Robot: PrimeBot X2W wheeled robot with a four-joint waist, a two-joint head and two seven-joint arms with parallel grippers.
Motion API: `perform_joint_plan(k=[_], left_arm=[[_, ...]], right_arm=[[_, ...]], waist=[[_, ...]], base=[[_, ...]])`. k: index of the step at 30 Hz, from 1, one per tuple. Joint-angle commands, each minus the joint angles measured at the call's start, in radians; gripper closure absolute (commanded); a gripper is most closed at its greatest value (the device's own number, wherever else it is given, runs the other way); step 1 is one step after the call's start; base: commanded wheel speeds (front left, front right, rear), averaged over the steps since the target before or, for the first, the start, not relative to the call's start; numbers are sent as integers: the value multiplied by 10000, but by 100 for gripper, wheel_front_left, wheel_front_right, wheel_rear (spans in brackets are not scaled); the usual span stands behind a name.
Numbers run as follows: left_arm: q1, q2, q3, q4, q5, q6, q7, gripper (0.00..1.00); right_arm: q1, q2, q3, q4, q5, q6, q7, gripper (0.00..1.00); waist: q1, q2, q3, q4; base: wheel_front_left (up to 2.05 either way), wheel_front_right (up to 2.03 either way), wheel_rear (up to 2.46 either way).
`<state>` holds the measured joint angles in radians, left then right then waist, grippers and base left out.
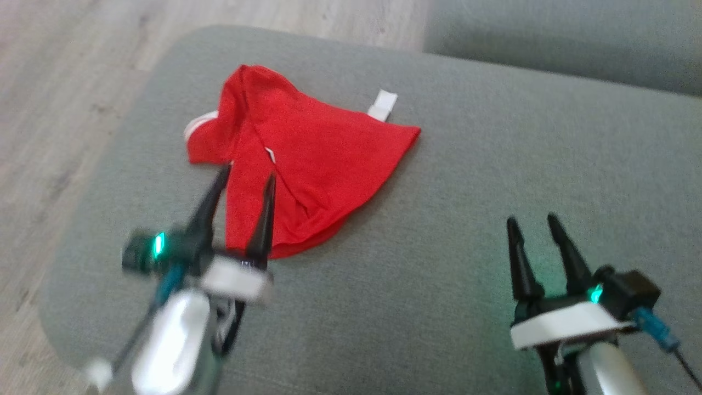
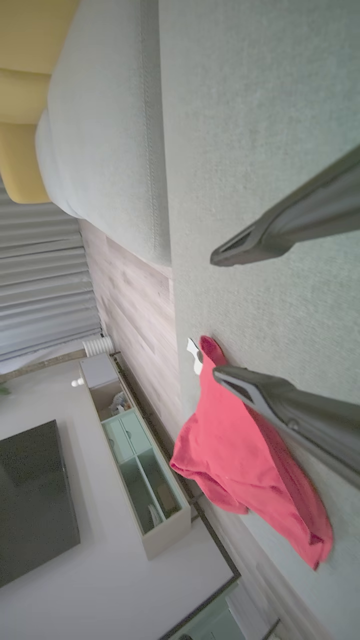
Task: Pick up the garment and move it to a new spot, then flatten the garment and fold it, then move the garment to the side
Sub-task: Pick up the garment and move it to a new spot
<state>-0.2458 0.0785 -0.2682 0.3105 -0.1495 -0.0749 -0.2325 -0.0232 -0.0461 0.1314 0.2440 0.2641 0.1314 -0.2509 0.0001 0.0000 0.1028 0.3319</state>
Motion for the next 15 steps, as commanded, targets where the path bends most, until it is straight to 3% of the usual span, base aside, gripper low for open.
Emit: perform_joint_plan(k=[1, 7, 15], left_arm=[[-1616, 357, 38, -92, 123, -218, 456, 0], [-4413, 821, -1562, 907, -238, -544, 2581, 0], [-6895, 1900, -4578, 1881, -2650, -555, 5148, 0]], right_arm=[[-681, -41, 78, -460, -121, -7, -108, 0], [-1261, -41, -173, -804, -210, -7, -109, 0], [-1898, -41, -183, -1241, -95, -7, -109, 0]], waist=[[-1, 0, 589, -465], [-1, 0, 1418, -1174], [-1, 0, 2238, -2099]], base=[[0, 0, 0], [0, 0, 0], [0, 0, 0]])
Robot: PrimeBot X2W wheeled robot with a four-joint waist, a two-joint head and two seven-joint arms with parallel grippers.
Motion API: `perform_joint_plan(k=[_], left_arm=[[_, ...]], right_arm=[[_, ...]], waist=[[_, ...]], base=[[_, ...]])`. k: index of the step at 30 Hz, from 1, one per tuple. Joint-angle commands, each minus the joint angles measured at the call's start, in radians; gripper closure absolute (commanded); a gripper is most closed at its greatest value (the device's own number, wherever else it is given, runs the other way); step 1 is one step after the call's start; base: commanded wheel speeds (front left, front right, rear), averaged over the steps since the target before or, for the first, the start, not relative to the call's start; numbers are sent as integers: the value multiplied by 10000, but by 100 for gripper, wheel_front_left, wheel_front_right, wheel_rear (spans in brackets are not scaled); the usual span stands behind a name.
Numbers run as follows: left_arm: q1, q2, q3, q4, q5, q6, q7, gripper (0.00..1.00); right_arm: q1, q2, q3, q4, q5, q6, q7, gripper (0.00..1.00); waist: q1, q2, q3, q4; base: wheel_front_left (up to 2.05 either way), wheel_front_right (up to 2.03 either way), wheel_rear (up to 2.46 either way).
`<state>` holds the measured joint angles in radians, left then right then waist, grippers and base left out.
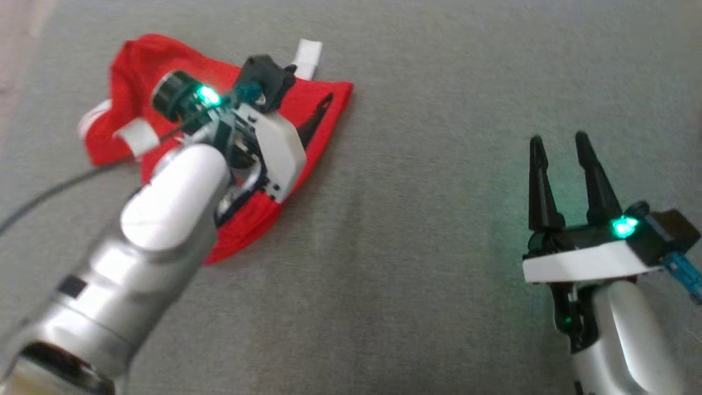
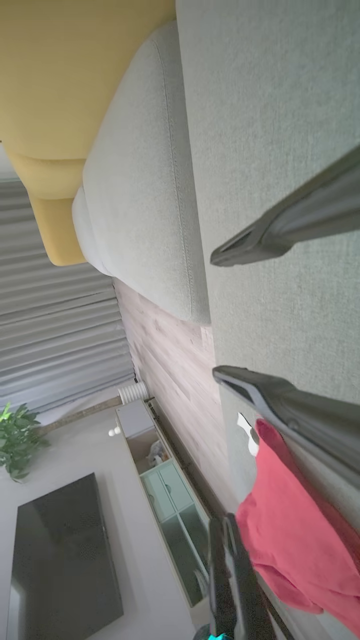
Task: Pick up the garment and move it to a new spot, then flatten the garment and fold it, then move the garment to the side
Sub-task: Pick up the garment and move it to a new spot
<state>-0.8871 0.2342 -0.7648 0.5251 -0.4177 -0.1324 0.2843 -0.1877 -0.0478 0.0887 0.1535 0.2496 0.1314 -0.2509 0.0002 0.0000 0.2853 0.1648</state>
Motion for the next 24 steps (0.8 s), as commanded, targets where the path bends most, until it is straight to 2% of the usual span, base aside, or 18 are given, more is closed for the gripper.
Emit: perform_joint_plan(k=[1, 5, 9, 16, 22, 23, 24], left_arm=[[-749, 479, -14, -174, -263, 20, 257, 0], [-1551, 868, -1088, 263, -1415, 19, 1017, 0], [-2100, 1143, -1749, 898, -2026, 19, 1489, 0], [-2639, 1316, -2187, 2201, -2578, 18, 1806, 0], [-2637, 1235, -2411, 2963, -2957, 18, 1901, 0], [-2635, 1235, -2443, 3031, -3021, 18, 1874, 69], [-2638, 1240, -2448, 3083, -3076, 18, 1768, 100]], right_arm=[[-322, -24, 251, -389, 80, -7, -109, 0], [-553, -24, 396, -574, 216, -7, -109, 0], [-716, -24, 545, -675, 359, -7, -109, 0], [-858, -24, 675, -777, 554, -7, -109, 0], [-835, -24, 673, -829, 629, -7, -109, 0], [-835, -24, 676, -823, 625, -7, -109, 0], [-838, -24, 680, -814, 622, -7, -109, 0]], waist=[[-2, 0, 499, -529], [-2, 0, 827, -959], [-2, 0, 1067, -1331], [-2, 0, 1292, -1815], [-2, 0, 1325, -2054], [-2, 0, 1316, -2087], [-2, 0, 1299, -2121]], base=[[0, 0, 0], [0, 0, 0], [0, 0, 0], [0, 0, 0], [0, 0, 0], [0, 0, 0], [0, 0, 0]])
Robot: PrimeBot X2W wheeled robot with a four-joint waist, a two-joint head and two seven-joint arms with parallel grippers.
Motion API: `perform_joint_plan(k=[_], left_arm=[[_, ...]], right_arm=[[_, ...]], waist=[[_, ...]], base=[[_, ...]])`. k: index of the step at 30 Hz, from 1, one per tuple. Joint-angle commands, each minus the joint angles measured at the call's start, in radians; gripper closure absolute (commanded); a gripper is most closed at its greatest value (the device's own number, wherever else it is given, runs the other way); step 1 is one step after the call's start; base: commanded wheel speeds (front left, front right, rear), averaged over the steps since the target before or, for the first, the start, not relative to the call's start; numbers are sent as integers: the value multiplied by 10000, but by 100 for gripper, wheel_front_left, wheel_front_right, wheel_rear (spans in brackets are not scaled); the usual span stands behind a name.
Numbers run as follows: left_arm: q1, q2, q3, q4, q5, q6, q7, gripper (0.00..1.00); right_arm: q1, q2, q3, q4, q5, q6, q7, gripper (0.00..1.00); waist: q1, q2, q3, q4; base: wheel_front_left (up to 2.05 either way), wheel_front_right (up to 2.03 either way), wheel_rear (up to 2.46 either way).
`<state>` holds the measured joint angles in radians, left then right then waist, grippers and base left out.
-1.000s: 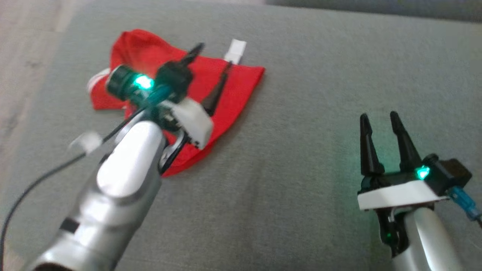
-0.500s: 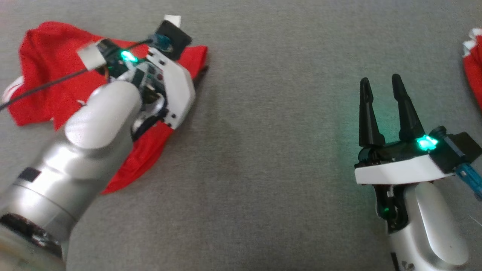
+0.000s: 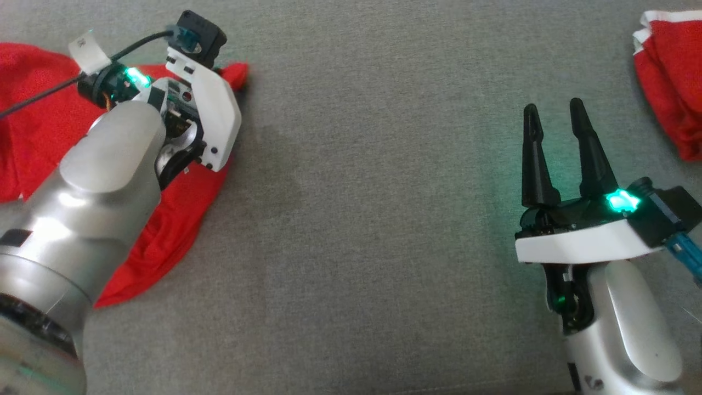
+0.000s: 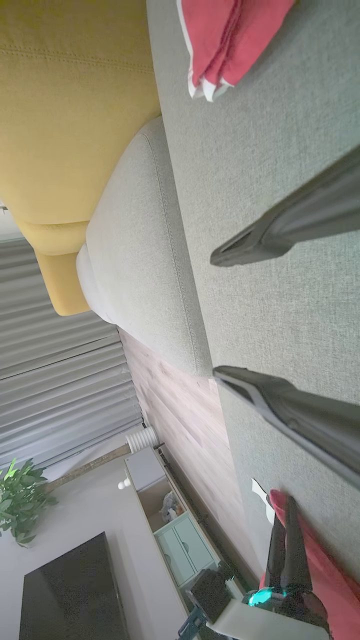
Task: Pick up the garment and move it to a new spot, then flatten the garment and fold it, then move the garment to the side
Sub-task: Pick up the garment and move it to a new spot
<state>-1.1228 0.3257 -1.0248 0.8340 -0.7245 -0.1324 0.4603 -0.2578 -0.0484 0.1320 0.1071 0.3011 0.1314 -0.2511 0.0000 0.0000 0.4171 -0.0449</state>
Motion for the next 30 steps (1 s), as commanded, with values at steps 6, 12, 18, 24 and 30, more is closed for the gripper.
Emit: perform_joint_plan(k=[6, 12, 18, 24, 30], left_arm=[[-548, 193, 293, 21, 62, 18, -1932, 100], [-971, -133, 294, -438, 55, 18, -3968, 100], [-1541, -288, 212, -885, -26, 18, -4868, 100], [-1970, -387, 154, -1154, 84, 24, -5370, 100], [-2505, -626, 175, -1213, 352, 249, -5800, 100]], right_arm=[[-111, -18, 259, -251, 104, -7, -107, 0], [8, -18, 203, -106, 149, -7, -107, 0], [155, -18, 206, -58, 326, -7, -107, 0], [255, -18, 298, -69, 567, -7, -107, 0], [210, -18, 408, -161, 938, -7, -107, 0]], waist=[[0, 0, -280, -228], [0, 0, -701, -448], [0, 0, -972, -740], [0, 0, -1053, -1144], [0, 0, -870, -1818]], base=[[0, 0, 0], [0, 0, 0], [0, 0, 0], [0, 0, 0], [0, 0, 0]])
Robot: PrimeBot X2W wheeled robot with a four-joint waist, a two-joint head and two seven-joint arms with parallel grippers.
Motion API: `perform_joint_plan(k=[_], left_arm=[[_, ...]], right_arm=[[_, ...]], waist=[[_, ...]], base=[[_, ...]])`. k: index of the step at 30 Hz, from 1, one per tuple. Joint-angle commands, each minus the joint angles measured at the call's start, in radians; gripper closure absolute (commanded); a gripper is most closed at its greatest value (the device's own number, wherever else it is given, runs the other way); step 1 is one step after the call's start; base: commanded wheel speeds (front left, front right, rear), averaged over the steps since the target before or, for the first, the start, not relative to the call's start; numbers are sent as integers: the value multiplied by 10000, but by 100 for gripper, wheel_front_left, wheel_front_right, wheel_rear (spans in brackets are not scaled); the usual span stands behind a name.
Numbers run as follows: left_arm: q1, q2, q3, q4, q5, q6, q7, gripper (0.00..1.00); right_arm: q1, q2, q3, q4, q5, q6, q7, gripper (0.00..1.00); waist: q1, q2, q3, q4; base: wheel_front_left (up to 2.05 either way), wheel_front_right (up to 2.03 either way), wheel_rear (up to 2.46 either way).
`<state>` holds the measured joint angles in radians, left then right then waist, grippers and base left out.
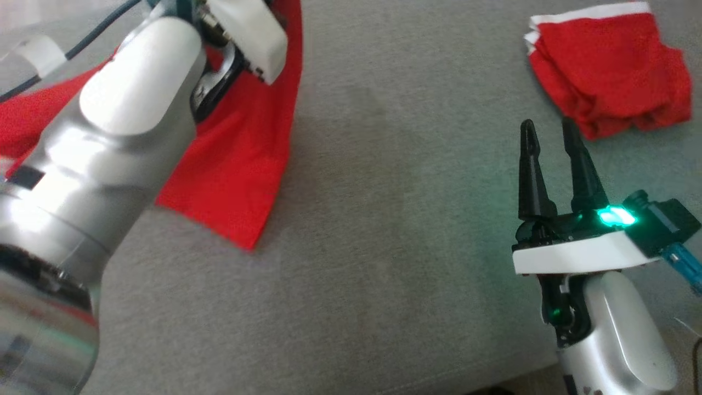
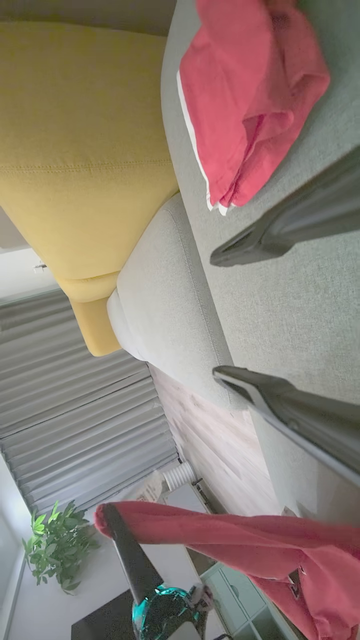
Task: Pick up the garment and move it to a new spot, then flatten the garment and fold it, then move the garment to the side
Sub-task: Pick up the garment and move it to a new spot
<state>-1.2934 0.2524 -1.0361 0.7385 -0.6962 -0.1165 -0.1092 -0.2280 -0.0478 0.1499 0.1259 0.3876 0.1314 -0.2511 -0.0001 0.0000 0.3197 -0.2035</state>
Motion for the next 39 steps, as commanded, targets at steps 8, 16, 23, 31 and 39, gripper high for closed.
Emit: perform_joint_plan(k=[8, 16, 23, 31, 39], left_arm=[[-1668, -641, 447, 365, 281, 497, -754, 91], [-1906, -1170, 383, 1427, 532, 513, -1332, 0], [-1526, -772, 542, 1812, 505, 302, -1495, 0], [44, 120, 1181, 610, 790, 681, -1522, 0], [3578, 945, 2343, -1616, 1035, 2049, -1524, 0]], right_arm=[[-162, -24, 531, -396, 523, -7, -107, 0], [-121, -24, 487, -431, 595, -7, -107, 0], [-52, -24, 313, -415, 230, -7, -107, 0], [97, -24, -261, -321, -396, -7, -107, 0], [610, -24, -1003, -123, -1219, -7, -107, 0]], waist=[[1, 0, 439, -1272], [1, 0, 490, -1457], [1, 0, 143, -745], [1, 0, -560, 367], [1, 0, -1457, 1673]], base=[[0, 0, 0], [0, 0, 0], [0, 0, 0], [0, 0, 0], [0, 0, 0]])
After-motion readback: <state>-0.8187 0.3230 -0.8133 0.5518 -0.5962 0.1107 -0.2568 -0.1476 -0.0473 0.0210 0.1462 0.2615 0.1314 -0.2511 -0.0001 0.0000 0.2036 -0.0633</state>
